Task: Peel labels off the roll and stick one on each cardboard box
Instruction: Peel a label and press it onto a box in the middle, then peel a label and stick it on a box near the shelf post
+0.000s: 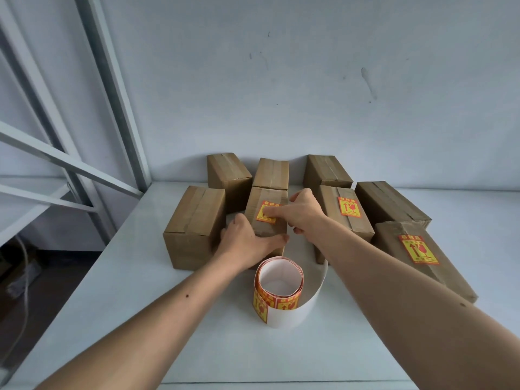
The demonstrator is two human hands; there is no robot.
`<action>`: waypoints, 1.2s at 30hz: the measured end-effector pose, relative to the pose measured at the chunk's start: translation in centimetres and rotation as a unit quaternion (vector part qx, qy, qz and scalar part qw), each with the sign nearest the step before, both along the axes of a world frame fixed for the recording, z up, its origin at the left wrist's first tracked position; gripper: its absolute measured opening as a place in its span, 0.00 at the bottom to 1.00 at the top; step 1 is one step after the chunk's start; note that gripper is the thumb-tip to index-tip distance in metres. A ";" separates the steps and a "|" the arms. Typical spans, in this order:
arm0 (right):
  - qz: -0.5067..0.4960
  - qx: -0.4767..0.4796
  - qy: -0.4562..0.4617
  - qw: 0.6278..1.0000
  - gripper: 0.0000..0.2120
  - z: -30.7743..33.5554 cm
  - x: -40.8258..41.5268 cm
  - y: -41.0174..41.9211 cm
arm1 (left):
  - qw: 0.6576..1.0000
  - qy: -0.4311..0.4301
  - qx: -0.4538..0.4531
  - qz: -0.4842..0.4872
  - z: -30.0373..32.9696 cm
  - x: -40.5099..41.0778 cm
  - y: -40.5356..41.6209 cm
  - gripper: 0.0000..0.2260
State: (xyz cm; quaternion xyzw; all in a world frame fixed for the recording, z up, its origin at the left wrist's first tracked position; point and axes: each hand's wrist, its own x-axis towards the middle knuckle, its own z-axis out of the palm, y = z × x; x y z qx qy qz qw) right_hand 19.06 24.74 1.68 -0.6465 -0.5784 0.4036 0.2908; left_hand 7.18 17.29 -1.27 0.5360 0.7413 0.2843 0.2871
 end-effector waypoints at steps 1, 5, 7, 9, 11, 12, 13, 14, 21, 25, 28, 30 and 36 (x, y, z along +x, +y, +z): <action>-0.008 0.014 0.003 1.000 0.36 -0.1 -0.2 0.1 | 1.000 0.000 -0.002 -0.001 0.2 0.0 -0.1 0.50; -0.012 0.044 -0.014 0.999 0.27 -0.4 -0.6 0.0 | 1.000 0.003 -0.012 -0.010 0.6 -0.1 -0.3 0.47; -0.014 0.058 -0.026 0.998 0.26 0.0 -0.2 -0.5 | 1.000 0.016 -0.012 -0.020 1.1 -0.3 -0.7 0.45; -0.019 0.089 -0.038 0.995 0.23 0.7 0.4 -1.6 | 0.999 0.029 0.010 -0.027 1.8 -0.6 -1.4 0.44; -0.016 0.146 -0.059 0.987 0.17 1.4 1.1 -3.0 | 0.998 0.022 0.057 -0.022 2.5 -1.2 -2.3 0.42; -0.006 0.175 -0.065 0.982 0.12 1.7 1.5 -3.9 | 0.996 0.009 0.087 -0.018 2.8 -1.5 -2.8 0.40; 0.013 0.196 -0.066 0.978 0.07 2.1 1.8 -5.0 | 0.993 -0.005 0.121 -0.016 3.0 -1.9 -3.4 0.38; 0.042 0.208 -0.068 0.975 0.04 2.4 2.2 -6.2 | 0.988 -0.015 0.154 -0.019 3.1 -2.3 -4.2 0.34; 0.277 0.171 -0.242 0.914 0.10 1.9 4.1 -13.6 | 0.945 0.124 0.206 -0.222 1.3 -3.2 -8.7 0.19; 0.276 0.214 -0.346 0.871 0.12 -0.8 4.5 -14.9 | 0.913 0.200 0.171 -0.313 -0.8 -2.9 -9.4 0.26; 0.243 0.234 -0.344 0.876 0.08 -1.9 5.3 -14.9 | 0.894 0.249 0.189 -0.321 -1.3 -2.5 -9.1 0.26; 0.219 0.239 -0.341 0.882 0.07 -2.3 5.7 -14.7 | 0.886 0.265 0.213 -0.315 -1.2 -2.2 -8.6 0.19; 0.114 0.295 -0.324 0.891 0.10 -3.1 6.0 -15.1 | 0.877 0.277 0.231 -0.316 -0.6 -1.6 -7.7 0.05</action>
